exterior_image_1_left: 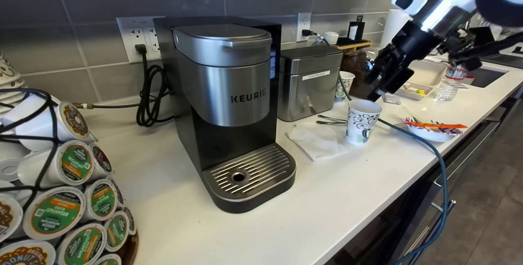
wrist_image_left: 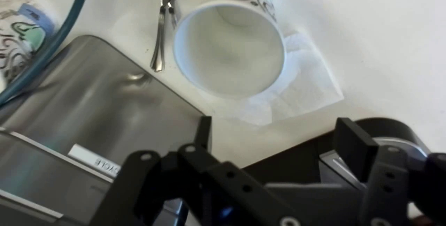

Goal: Move the coffee cup on the right to the left.

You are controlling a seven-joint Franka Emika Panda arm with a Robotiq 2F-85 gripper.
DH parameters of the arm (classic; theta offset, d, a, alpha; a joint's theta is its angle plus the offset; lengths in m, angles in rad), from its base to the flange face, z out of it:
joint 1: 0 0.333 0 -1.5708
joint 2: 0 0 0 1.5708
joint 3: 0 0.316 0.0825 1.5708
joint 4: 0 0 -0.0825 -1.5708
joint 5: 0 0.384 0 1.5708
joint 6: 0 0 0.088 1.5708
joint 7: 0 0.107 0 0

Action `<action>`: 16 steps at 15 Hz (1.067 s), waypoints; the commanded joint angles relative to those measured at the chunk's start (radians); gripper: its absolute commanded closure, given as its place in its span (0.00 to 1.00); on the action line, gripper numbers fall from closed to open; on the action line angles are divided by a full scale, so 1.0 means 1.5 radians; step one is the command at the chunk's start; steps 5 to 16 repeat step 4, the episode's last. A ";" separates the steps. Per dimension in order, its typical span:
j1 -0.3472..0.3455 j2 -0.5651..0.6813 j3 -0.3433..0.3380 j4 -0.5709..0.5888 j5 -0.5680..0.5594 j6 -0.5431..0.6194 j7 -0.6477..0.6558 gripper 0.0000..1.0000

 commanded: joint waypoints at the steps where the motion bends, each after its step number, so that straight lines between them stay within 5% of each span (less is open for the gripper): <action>1: -0.014 -0.166 -0.029 -0.106 -0.105 0.004 0.143 0.00; 2: -0.021 -0.205 -0.039 -0.127 -0.122 0.001 0.173 0.00; 3: 0.015 -0.112 -0.050 -0.052 -0.089 0.000 0.118 0.00; 16: 0.016 -0.141 -0.061 -0.066 -0.100 -0.001 0.128 0.00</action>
